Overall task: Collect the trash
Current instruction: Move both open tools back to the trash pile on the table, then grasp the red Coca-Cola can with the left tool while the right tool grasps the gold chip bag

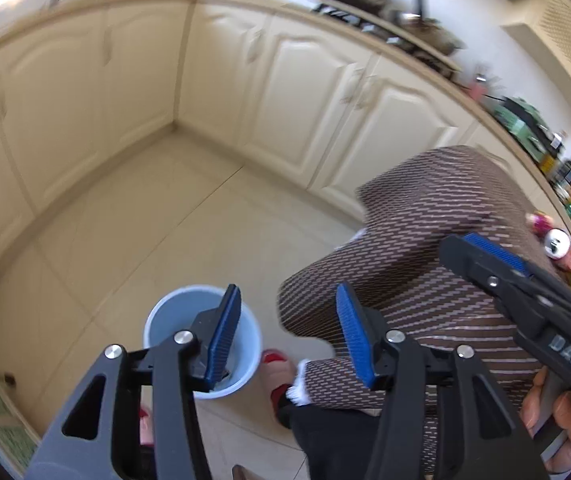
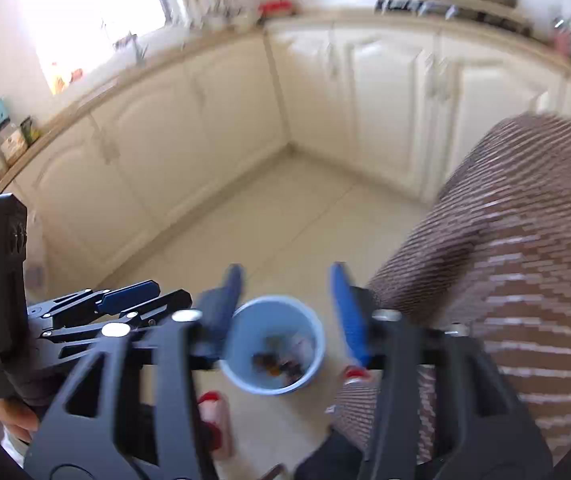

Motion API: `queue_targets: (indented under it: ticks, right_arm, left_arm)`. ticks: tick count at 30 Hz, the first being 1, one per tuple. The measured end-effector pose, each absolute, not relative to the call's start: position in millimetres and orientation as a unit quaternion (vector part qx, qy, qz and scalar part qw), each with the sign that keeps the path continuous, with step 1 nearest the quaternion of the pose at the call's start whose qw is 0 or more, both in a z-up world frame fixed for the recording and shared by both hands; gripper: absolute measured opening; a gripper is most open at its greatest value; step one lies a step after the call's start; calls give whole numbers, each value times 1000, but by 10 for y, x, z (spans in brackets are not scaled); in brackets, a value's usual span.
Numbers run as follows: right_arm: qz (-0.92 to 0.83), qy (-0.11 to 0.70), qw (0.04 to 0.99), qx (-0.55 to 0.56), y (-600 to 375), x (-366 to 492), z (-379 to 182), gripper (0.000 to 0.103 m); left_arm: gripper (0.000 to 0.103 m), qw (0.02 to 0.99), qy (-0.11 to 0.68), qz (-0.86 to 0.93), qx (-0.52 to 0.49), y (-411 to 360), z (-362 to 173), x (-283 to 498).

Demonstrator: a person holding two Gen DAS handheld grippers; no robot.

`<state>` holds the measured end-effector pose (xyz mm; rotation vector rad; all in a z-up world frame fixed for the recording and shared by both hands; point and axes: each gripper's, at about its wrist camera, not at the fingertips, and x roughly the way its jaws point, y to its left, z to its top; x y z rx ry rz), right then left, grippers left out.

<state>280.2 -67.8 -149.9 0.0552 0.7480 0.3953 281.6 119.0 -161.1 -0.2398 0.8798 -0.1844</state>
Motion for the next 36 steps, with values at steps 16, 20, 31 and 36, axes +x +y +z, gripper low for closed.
queue_targets:
  ticks: [16,20,31,36]
  right_arm:
    - [-89,249,963,50,-3579,1517,-752,69]
    - [-147,287,944,65,-4214,1473,-905,78]
    - [-173,386,905,-56,-4420,2259,-1291,79]
    - [-153,396,905,-13,-4725,2348,-1384,32]
  left_arm:
    - [75,897,361,-253,25,-1240,-682,2483]
    - [76,883,377,-278,24,-1753,-680,2602]
    - [76,870,394,-294,19,-2477,-719,2902]
    - [76,864,406,-296,-3,-2678,-768,3117]
